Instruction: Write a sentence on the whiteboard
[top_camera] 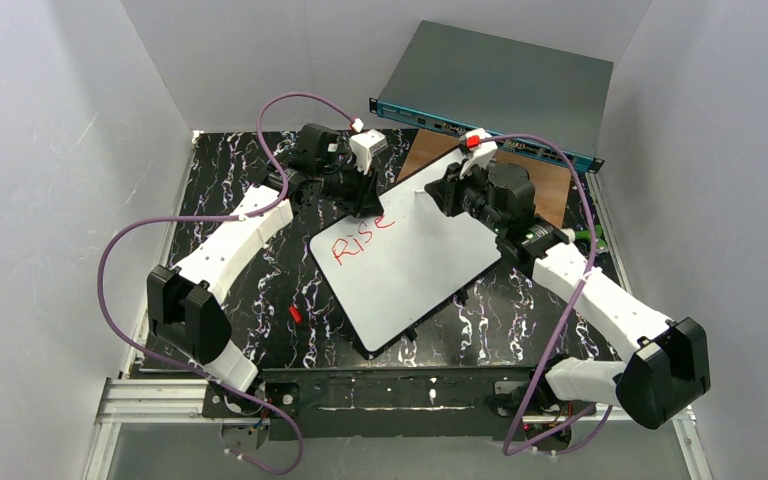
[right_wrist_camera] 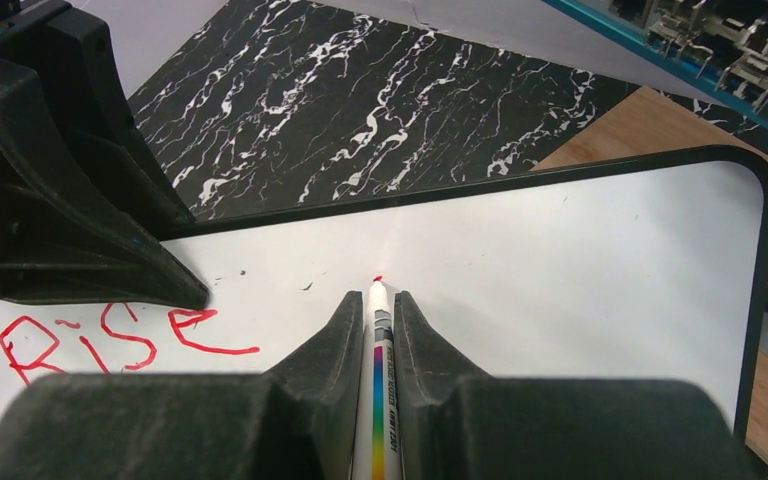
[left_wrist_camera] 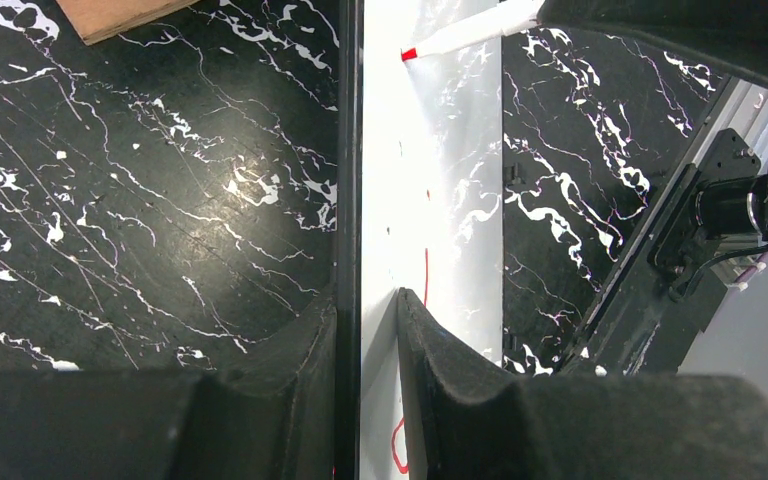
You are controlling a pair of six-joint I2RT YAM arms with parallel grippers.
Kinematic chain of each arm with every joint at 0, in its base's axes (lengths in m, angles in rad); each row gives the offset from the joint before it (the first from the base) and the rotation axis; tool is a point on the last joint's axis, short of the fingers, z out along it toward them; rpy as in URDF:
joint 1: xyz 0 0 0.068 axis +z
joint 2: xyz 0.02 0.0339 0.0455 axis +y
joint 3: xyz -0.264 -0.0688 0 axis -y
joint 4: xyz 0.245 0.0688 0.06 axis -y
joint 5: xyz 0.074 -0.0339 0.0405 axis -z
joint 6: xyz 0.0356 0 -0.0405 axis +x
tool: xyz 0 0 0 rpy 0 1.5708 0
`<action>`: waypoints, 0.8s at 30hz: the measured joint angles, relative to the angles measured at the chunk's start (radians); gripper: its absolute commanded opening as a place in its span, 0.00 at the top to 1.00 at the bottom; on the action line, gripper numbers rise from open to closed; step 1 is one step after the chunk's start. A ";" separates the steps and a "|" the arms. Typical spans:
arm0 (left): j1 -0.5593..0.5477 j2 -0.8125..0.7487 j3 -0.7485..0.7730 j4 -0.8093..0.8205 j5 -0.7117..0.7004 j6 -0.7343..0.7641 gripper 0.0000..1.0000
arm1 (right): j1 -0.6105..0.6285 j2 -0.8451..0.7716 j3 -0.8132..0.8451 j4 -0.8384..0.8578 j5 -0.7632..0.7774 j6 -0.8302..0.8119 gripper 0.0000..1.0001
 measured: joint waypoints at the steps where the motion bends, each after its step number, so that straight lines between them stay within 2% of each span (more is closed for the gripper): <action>1: 0.000 0.000 0.000 0.000 0.000 0.000 1.00 | 0.000 0.002 0.000 0.000 -0.006 0.000 0.99; 24: 0.000 0.000 0.000 0.000 0.000 -0.003 1.00 | 0.000 0.006 -0.014 0.000 -0.130 0.050 0.99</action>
